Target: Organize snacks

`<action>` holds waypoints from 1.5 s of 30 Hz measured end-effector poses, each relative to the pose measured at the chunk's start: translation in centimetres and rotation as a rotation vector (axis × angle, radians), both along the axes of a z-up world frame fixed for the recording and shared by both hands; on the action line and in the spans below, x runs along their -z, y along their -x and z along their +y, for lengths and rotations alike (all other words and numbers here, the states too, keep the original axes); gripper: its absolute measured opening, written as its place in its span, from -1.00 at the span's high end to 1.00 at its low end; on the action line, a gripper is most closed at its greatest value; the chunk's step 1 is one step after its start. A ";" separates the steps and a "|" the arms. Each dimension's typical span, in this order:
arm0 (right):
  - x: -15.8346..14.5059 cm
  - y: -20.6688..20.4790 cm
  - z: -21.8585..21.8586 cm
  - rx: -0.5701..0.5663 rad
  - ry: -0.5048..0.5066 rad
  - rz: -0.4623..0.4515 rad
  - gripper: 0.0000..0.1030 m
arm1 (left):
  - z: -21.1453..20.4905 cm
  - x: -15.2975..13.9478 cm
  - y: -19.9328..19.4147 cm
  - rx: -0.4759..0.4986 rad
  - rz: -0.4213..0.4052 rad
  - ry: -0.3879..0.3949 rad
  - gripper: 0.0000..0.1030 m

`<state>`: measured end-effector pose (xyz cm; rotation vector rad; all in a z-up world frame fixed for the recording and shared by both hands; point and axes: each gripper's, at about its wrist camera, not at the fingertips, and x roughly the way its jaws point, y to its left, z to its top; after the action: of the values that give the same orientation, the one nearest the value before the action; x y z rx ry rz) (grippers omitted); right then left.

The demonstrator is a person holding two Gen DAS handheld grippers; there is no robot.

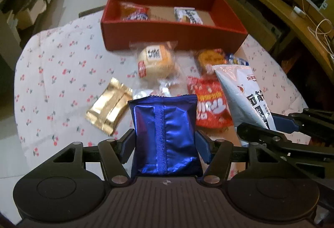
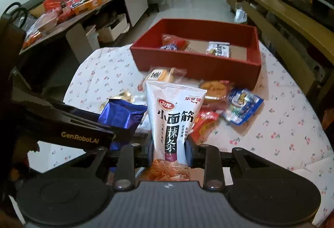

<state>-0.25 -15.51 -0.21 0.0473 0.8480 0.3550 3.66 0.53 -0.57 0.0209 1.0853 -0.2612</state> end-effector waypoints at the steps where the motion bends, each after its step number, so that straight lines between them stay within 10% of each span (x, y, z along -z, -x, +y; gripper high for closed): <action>1: -0.1 -0.2 -0.1 0.004 0.000 -0.004 0.11 | -0.1 -0.2 -0.3 0.000 -0.005 0.000 -0.33; 16: -2.7 -4.8 -0.9 0.045 -0.007 -0.080 0.11 | -3.2 -3.5 -5.1 0.018 -0.097 0.030 -0.07; 37: -1.7 -4.7 -3.7 0.088 -0.017 -0.020 0.11 | -6.5 4.3 -5.2 0.030 0.071 -0.111 -0.69; 45: -1.5 -4.5 -4.3 0.101 -0.018 -0.016 0.11 | -7.4 4.0 -4.6 0.050 0.008 -0.180 -0.33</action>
<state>4.26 -19.78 1.32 0.1039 0.8235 0.2676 8.23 -6.85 -4.54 0.2083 1.1149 -0.2082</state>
